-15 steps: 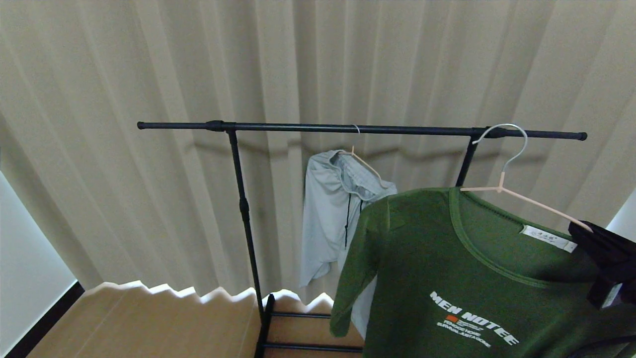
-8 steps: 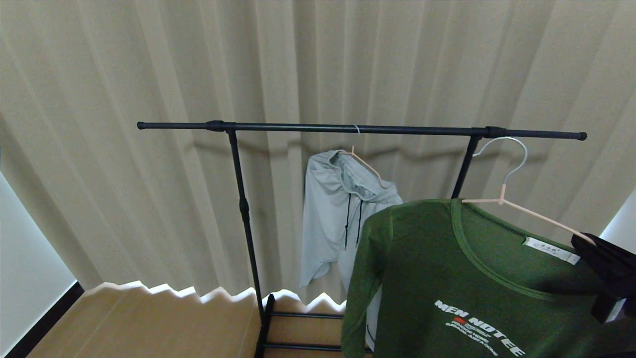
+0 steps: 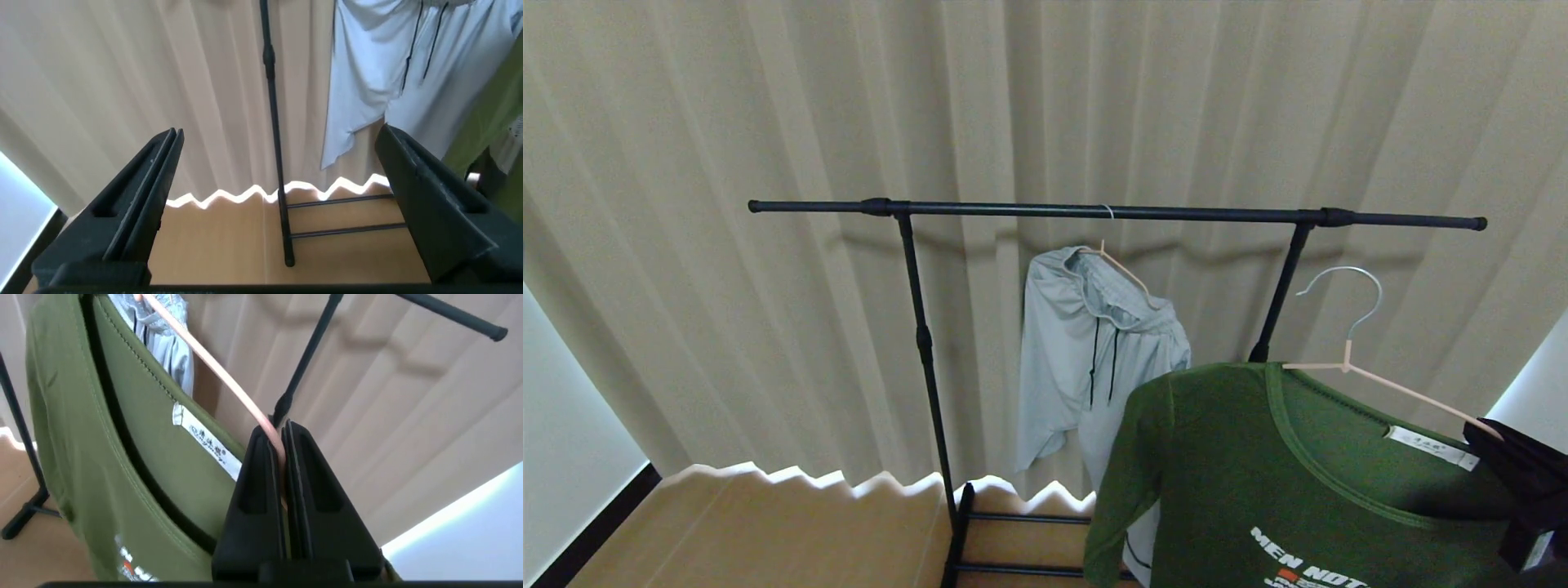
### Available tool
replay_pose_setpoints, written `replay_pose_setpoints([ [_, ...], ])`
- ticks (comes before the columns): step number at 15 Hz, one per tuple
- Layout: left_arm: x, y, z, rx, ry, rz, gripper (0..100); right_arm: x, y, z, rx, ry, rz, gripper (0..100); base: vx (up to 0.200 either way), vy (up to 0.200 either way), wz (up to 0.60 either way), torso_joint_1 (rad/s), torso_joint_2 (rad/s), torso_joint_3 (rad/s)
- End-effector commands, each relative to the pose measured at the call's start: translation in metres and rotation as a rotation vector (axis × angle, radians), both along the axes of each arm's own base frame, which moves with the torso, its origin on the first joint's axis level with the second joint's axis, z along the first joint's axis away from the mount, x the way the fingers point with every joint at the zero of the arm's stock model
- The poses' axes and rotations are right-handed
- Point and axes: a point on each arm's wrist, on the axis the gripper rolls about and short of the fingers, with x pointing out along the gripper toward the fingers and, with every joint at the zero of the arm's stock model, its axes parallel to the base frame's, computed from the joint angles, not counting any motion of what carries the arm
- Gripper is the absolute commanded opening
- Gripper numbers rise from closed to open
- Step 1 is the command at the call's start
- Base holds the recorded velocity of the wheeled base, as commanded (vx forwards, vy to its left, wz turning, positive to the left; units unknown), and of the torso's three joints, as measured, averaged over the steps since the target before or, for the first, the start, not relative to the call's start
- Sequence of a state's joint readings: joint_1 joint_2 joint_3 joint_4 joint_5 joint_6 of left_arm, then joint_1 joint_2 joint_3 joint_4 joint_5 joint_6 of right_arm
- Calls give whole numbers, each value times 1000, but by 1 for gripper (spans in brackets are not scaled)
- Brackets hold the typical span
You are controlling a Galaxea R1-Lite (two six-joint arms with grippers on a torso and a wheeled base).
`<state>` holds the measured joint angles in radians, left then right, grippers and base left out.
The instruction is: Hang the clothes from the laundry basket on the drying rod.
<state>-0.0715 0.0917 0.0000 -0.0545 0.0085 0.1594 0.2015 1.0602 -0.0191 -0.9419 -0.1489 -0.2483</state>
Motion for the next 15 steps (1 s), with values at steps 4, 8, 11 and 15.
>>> replay_pose_setpoints([
  [4, 0, -1, 0, 6, 4, -23, 100, -3, -4, 4, 4, -30, -45, 0, 0, -200, 0, 7, -1, 6],
  [8, 0, -1, 0, 4, 10, -45, 100, -4, -6, 5, 6, -42, -62, 0, 0, -200, 0, 4, 5, -1],
  [11, 0, -1, -1, 1, 12, -46, 100, -3, -10, 6, 6, -47, -97, 0, 0, 0, 0, 0, 0, 0],
  [15, 0, -1, -1, -2, 12, -46, 100, -1, -16, 3, -6, -12, -159, 0, 0, 0, 0, 0, 0, 0],
])
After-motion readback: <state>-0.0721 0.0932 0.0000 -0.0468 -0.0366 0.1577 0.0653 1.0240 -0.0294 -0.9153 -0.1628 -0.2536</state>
